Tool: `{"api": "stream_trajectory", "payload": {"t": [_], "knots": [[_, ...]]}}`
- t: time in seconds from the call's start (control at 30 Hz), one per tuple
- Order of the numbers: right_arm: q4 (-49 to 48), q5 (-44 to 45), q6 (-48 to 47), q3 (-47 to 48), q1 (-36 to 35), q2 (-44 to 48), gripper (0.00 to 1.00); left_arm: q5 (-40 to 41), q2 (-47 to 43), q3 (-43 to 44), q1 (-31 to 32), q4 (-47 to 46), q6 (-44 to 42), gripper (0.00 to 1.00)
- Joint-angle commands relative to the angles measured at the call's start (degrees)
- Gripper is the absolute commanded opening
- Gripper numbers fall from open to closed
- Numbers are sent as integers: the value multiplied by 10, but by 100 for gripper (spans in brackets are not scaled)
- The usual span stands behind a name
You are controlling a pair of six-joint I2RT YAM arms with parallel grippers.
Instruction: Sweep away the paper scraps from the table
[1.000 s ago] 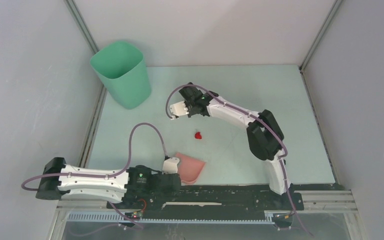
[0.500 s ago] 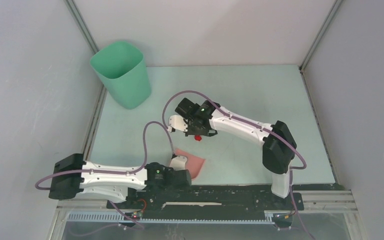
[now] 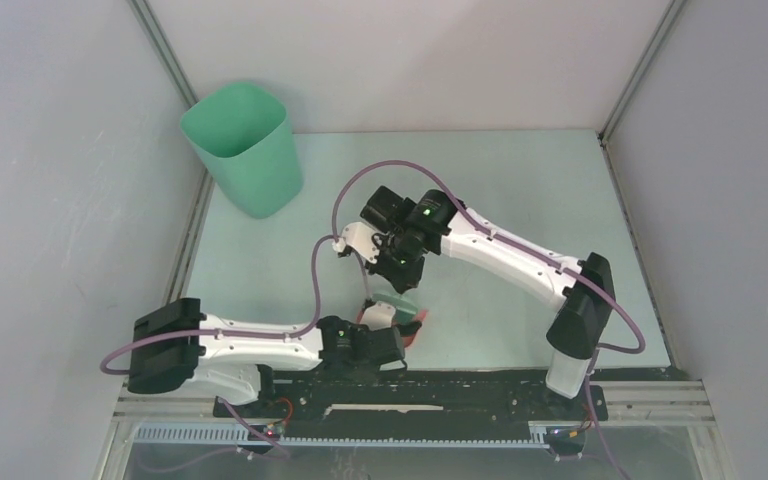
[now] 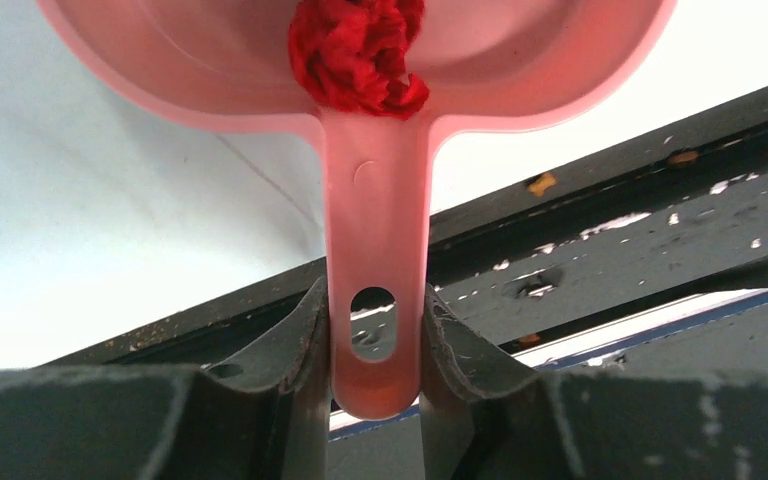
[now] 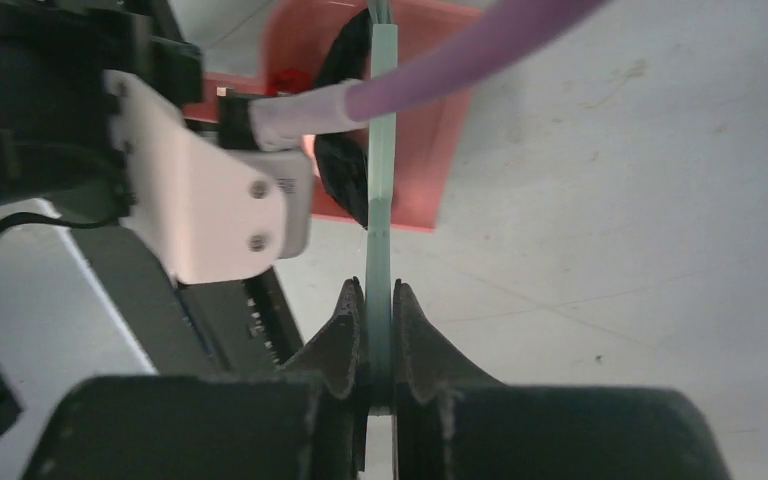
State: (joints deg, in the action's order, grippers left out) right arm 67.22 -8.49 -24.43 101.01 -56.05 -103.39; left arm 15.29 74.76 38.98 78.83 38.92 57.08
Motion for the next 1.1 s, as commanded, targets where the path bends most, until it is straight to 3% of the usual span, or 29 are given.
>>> {"api": "stream_trajectory", "payload": {"t": [0.0,0.23,0.53,0.7,0.83,0.9,1.07], "knots": [[37,-52,47,16,6,36,0,18,17,29,-2,-17,-30,0],[21,19,42,15,63,93,0,34,-13,22,1,-20,-28,0],[-16,-12,54,-9,203,197,0,38,-75,19,13,-7,-33,0],[-153,-35,123,-154,308,294,0,85,-95,92,45,25,-51,0],[-290,-101,198,-299,418,364,0,84,-45,88,16,12,-76,0],[-318,-147,220,-341,474,375,0,84,-28,131,30,35,-89,0],[-348,-276,238,-409,564,367,0,47,-34,98,7,-12,-91,0]]}}
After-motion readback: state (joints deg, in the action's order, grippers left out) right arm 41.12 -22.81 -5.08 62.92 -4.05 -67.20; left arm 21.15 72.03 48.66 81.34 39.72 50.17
